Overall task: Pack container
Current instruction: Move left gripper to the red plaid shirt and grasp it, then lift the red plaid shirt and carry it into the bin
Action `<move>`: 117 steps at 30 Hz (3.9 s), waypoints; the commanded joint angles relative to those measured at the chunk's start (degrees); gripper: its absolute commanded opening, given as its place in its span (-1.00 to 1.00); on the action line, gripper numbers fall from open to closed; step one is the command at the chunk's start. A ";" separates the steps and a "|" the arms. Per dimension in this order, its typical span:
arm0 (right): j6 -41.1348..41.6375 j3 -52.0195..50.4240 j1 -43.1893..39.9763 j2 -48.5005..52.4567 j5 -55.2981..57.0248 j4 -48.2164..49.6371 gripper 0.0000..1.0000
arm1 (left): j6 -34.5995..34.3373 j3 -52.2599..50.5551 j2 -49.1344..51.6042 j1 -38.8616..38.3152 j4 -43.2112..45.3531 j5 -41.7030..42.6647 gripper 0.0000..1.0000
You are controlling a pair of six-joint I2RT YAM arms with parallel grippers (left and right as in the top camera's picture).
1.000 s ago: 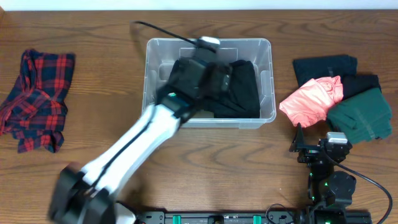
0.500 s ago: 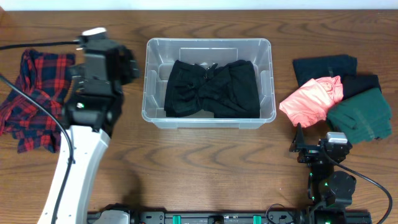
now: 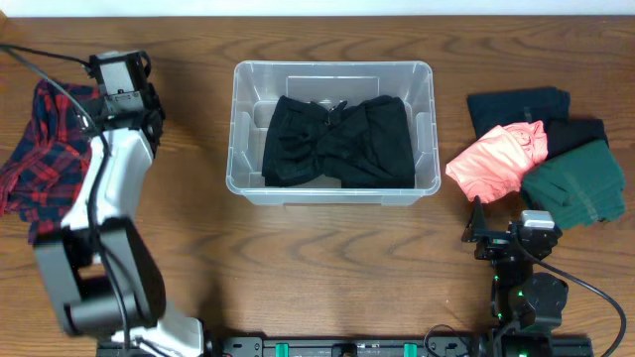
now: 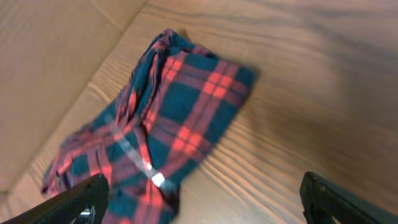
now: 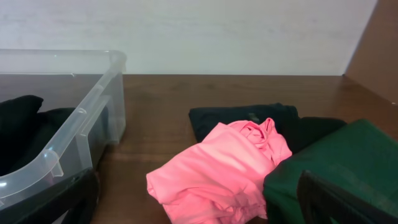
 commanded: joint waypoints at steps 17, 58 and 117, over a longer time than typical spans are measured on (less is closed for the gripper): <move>-0.85 -0.11 0.59 0.00 -0.20 -0.20 0.99 | 15.34 0.55 17.64 7.58 13.44 2.12 0.96; -0.85 -0.11 0.59 0.00 -0.20 -0.20 0.99 | 15.72 0.59 4.94 -1.40 27.21 -9.22 -0.88; -0.85 -0.11 0.59 0.00 -0.20 -0.20 0.98 | 49.09 0.57 -17.29 -42.73 7.61 25.79 -0.88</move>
